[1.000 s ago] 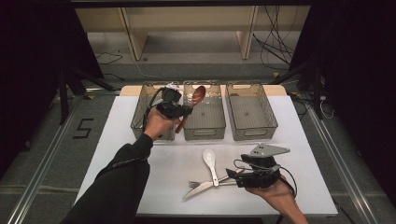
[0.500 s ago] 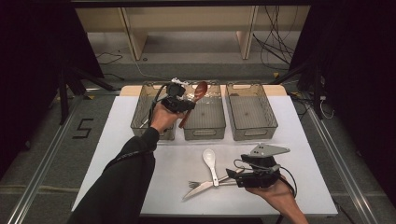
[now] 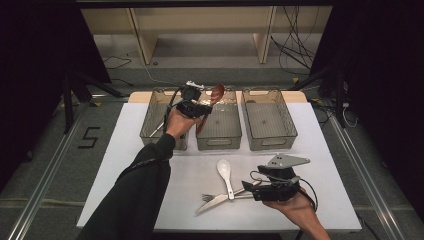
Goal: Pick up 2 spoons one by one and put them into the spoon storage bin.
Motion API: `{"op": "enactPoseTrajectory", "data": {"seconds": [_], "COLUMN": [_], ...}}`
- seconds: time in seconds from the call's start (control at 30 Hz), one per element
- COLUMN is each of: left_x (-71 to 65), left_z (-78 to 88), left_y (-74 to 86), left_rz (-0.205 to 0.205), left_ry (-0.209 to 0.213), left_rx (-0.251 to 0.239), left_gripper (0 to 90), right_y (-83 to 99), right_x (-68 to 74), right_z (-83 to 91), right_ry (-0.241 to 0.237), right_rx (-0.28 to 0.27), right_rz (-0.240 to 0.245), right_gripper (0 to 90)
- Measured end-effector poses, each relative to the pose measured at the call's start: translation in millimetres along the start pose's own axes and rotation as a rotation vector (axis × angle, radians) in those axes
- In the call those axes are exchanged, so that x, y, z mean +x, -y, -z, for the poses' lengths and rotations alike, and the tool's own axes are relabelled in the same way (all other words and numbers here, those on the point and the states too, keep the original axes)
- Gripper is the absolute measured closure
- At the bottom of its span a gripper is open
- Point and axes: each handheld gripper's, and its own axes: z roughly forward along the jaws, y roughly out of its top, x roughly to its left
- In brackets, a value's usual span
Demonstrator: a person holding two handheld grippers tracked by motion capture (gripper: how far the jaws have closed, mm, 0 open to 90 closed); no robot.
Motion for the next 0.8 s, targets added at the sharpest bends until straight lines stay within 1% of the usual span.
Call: {"op": "enactPoseTrajectory", "data": {"seconds": [0.13, 0.3, 0.47, 0.7, 0.8], "left_x": [0.4, 0.2, 1.8, 4.5, 4.6], "left_z": [-3.5, -7.5, -9.1, -13.5, -16.8], "left_y": [-0.2, 0.6, 1.5, 3.5, 4.9], "left_rz": [0.006, 0.002, 0.014, 0.026, 0.019], "left_ry": [-0.002, -0.009, -0.004, -0.011, -0.016], "left_rx": [0.0, 0.007, -0.008, -0.014, -0.013], "left_gripper": [80.9, 80.8, 80.7, 80.2, 79.8], "right_y": [-0.1, 0.1, 0.0, -0.1, -0.1], "right_x": [0.2, -0.2, 0.0, 0.0, 0.3], "right_z": [-0.4, -0.2, -0.2, 0.0, -0.1], "right_ry": [-0.001, 0.0, -0.001, -0.002, -0.002], "right_rx": [0.003, 0.001, 0.0, 0.0, 0.001], "right_rz": [0.0, 0.0, 0.001, 0.001, 0.001], "right_gripper": [26.3, 26.3, 26.3, 26.3, 26.3]}}
